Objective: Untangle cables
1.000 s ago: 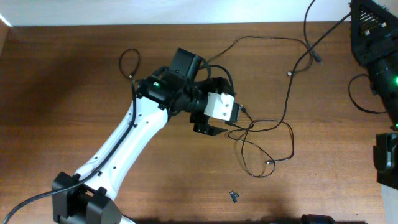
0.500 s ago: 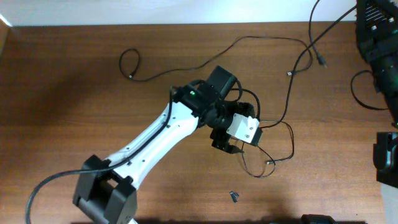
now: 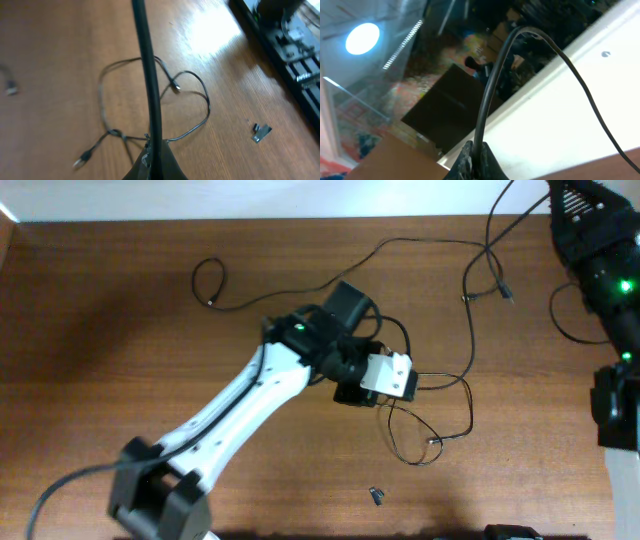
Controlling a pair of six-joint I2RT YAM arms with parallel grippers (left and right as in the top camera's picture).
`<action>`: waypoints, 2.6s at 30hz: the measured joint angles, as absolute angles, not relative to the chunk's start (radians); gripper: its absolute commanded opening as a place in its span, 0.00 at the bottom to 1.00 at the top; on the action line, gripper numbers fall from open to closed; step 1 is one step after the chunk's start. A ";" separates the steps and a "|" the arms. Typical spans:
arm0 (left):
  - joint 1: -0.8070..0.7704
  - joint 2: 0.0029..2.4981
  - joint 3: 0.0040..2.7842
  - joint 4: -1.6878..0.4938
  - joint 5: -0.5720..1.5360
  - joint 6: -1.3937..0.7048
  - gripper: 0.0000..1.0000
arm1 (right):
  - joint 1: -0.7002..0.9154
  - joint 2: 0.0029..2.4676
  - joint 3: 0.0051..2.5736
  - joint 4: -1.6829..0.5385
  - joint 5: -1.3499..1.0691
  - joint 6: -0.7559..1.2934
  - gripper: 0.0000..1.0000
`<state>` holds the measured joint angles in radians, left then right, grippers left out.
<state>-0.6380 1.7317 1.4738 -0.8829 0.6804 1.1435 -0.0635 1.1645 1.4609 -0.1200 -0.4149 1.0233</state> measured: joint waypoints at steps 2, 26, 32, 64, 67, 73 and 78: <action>-0.611 1.636 1.471 -0.883 0.679 1.088 0.00 | -0.064 1.196 1.462 -0.154 -0.415 1.016 0.04; -0.393 0.852 1.472 -0.705 0.570 0.839 0.00 | -0.064 1.500 1.463 -0.301 -0.415 0.934 0.36; -0.393 0.854 1.472 -0.712 0.419 0.772 0.00 | -0.064 1.592 1.468 -0.598 -0.411 0.852 0.65; -0.262 1.414 1.472 -0.849 -0.020 0.472 0.00 | 0.063 1.993 1.468 -0.730 -0.088 -0.161 0.99; -0.240 1.440 1.472 -0.849 -0.020 0.451 0.00 | 0.093 2.035 1.468 -0.730 -0.098 -0.196 0.91; -0.240 1.488 1.472 -0.850 -0.020 0.448 0.00 | 0.140 2.096 1.468 -0.700 -0.050 -0.227 0.83; -0.239 1.498 1.472 -0.850 -0.020 0.448 0.00 | 0.140 2.112 1.469 -0.649 0.018 -0.235 0.53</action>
